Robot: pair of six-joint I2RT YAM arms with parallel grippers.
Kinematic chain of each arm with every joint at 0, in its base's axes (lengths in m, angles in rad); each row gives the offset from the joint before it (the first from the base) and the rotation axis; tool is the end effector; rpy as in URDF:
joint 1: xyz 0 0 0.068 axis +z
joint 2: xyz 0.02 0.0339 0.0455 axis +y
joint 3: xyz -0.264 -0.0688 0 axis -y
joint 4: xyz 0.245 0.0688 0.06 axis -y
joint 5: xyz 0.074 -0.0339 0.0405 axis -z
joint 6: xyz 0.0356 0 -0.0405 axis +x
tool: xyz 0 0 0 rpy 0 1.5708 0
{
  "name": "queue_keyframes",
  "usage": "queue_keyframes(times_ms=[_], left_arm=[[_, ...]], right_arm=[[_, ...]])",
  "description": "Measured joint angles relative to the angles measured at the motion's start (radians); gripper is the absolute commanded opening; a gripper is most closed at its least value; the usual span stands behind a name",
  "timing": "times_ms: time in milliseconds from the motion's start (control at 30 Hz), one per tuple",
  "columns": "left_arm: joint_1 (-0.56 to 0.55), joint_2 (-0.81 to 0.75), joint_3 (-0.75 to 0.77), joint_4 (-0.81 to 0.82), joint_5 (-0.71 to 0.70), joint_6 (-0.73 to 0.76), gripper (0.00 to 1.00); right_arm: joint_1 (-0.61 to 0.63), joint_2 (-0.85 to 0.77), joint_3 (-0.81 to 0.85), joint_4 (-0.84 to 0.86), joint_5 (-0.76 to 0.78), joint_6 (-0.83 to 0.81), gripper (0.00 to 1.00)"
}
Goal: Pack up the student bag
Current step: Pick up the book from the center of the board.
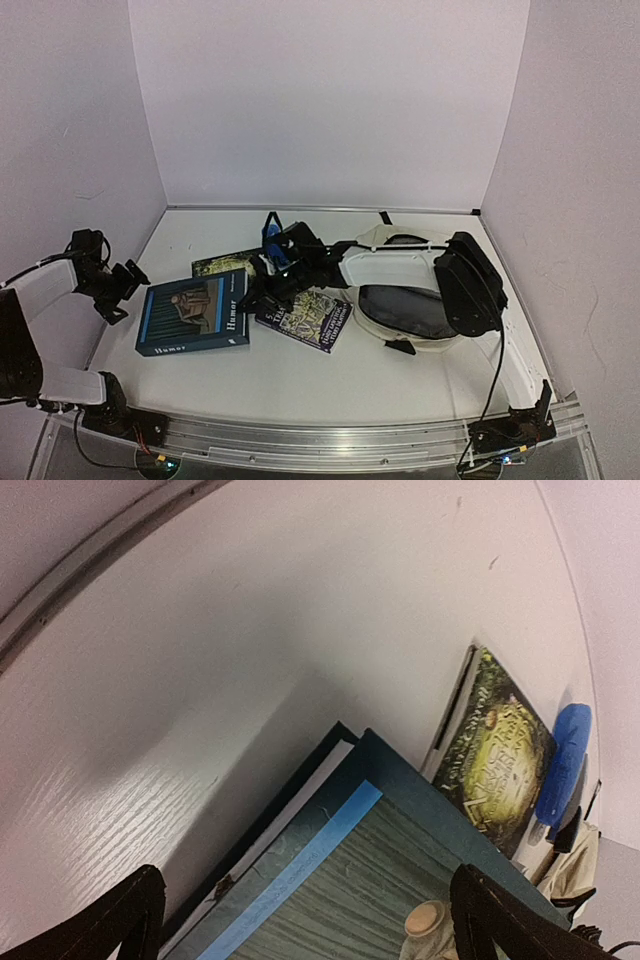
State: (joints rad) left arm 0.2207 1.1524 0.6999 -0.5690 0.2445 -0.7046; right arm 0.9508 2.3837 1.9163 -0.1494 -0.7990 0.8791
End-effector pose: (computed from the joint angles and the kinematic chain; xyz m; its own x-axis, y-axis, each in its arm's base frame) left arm 0.2126 0.0389 0.2090 -0.5763 -0.7734 -0.2640 -0.6069 0.6214 -0.4955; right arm 0.2919 0.4528 0.1810 -0.9131 -0.3546 -0.2010 -0.3199 0.3176 0.8927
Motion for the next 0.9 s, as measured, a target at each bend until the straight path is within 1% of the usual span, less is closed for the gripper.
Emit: queue_keyframes(times_ms=[200,400,500,700,900], left_arm=[[0.0,-0.034,0.086,-0.033,0.016,0.018,1.0],[-0.01,-0.037,0.096,-0.019,0.115,0.021,1.0],[-0.06,-0.041,0.083,0.022,0.169,0.023,1.0],[-0.221,-0.046,0.016,0.158,0.266,0.019,1.0],[-0.308,-0.026,-0.077,0.326,0.348,-0.027,1.0]], right_arm=[[-0.039,-0.108,-0.044,0.002,-0.033,-0.038,0.0],[-0.114,-0.196,-0.162,0.007,-0.08,-0.083,0.0],[-0.172,-0.232,-0.246,0.003,-0.105,-0.111,0.0],[-0.29,-0.293,-0.423,-0.01,-0.164,-0.197,0.0],[-0.313,-0.349,-0.452,-0.024,-0.211,-0.252,0.0]])
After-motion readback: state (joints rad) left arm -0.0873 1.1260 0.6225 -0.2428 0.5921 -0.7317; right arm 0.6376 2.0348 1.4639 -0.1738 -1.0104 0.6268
